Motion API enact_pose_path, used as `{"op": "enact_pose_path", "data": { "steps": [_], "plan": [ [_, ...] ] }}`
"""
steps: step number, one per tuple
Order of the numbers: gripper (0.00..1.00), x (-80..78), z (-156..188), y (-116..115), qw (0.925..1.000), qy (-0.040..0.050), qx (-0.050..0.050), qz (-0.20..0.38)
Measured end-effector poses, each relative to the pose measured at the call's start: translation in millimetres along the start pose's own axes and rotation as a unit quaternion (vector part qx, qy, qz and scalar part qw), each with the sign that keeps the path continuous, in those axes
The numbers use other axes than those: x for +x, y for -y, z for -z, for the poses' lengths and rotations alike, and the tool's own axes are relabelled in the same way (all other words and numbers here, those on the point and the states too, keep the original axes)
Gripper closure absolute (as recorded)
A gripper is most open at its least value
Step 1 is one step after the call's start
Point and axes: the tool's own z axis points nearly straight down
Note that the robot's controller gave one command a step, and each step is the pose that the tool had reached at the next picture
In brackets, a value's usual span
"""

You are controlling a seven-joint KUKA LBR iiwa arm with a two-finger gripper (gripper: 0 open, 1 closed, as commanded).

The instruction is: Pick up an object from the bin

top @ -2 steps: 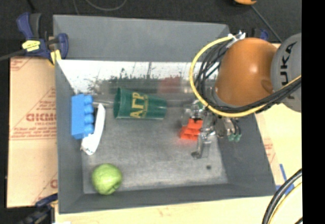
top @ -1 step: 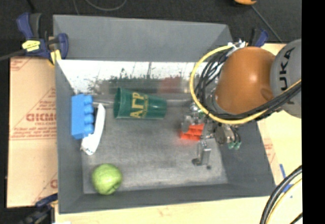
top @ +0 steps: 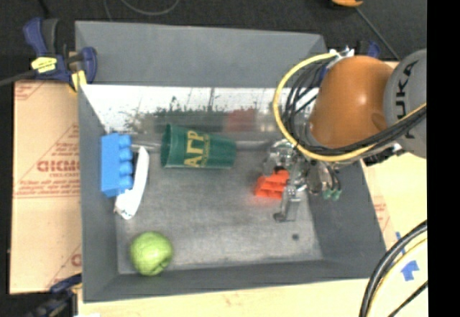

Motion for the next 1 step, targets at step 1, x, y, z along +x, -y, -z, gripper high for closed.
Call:
{"op": "enact_pose_path", "data": {
  "steps": [1],
  "plan": [
    [0.0, -15.1, 2.4, 13.5, 1.0, -0.0004, 0.001, 0.005]
  ]
}}
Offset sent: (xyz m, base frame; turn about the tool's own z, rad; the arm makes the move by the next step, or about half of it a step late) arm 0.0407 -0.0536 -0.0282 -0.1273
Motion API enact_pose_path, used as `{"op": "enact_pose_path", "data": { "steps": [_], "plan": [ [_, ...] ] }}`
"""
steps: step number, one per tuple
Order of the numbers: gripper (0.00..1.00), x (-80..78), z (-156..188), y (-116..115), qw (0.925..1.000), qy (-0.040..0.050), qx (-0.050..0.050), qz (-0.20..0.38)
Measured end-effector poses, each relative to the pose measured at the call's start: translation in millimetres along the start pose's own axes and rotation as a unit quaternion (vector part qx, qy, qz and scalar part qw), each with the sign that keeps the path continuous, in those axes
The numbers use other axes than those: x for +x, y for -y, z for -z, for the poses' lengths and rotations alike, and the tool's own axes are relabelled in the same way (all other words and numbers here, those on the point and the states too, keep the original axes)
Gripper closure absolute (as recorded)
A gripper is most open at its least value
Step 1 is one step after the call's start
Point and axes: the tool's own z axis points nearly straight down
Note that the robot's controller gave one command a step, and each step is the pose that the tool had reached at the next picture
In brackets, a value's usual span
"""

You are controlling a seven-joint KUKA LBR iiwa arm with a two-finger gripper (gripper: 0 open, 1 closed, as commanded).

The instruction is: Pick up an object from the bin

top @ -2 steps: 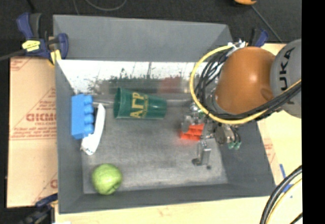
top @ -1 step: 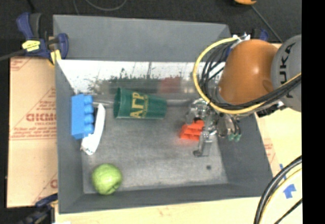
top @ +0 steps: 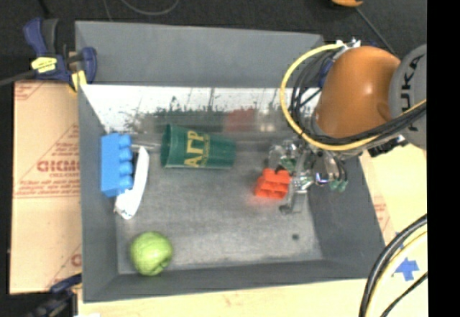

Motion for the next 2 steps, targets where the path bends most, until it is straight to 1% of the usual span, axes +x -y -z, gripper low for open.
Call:
{"op": "enact_pose_path", "data": {
  "steps": [1, 2],
  "plan": [
    [0.0, -21.2, -22, 32, 0.9979, 0.0017, 0.0, 0.065],
    [0.0, -32.3, -43, 47, 0.9981, 0.0018, 0.0, 0.062]
  ]
}}
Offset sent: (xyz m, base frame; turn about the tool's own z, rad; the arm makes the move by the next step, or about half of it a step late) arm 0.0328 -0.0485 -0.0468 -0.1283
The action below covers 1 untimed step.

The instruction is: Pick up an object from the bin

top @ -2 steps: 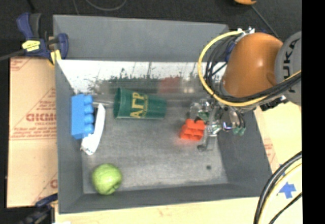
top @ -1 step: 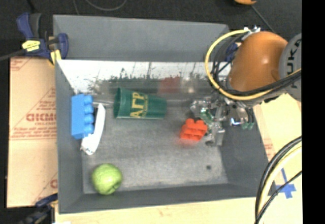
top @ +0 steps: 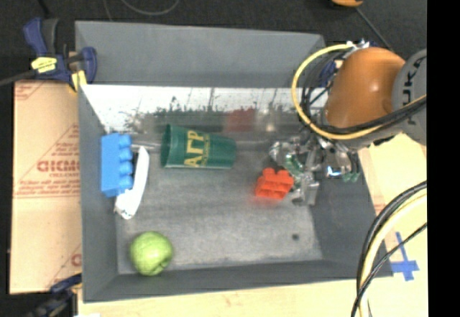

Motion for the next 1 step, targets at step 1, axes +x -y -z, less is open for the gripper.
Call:
{"op": "enact_pose_path", "data": {
  "steps": [1],
  "plan": [
    [1.0, -7.0, -41.6, -31.4, 0.9972, -0.0018, -0.001, 0.075]
  ]
}}
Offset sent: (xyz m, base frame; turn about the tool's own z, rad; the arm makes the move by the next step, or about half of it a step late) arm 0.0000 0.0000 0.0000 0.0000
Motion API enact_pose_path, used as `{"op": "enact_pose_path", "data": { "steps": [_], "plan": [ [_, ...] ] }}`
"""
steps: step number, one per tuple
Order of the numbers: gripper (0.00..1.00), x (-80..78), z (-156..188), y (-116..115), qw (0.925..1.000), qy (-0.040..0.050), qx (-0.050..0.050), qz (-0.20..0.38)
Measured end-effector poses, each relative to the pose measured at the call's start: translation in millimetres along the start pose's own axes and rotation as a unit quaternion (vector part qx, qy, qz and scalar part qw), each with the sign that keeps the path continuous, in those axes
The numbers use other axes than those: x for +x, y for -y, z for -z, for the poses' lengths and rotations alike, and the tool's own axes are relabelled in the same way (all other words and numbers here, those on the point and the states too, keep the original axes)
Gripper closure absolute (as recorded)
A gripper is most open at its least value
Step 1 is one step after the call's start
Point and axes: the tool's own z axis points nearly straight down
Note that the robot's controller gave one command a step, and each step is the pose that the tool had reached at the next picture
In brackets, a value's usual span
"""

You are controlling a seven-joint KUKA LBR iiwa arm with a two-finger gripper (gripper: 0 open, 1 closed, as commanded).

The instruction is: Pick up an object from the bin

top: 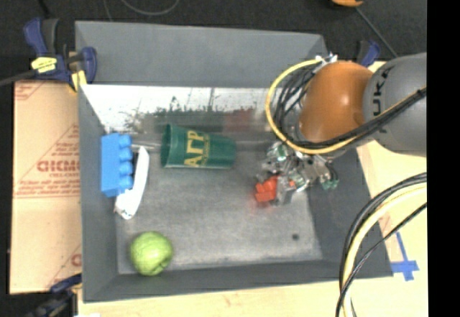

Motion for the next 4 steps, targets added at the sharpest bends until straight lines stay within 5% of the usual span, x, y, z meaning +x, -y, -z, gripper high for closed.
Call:
{"op": "enact_pose_path", "data": {
  "steps": [2, 3, 4],
  "plan": [
    [1.0, 0.4, 1, -1, 1.0, -0.0005, 0.0, 0.0],
    [1.0, 9.6, 41, 2, 0.9999, 0.0026, 0.001, -0.014],
    [1.0, -19.9, 144, 29, 0.9999, 0.0006, 0.001, -0.016]
  ]
}}
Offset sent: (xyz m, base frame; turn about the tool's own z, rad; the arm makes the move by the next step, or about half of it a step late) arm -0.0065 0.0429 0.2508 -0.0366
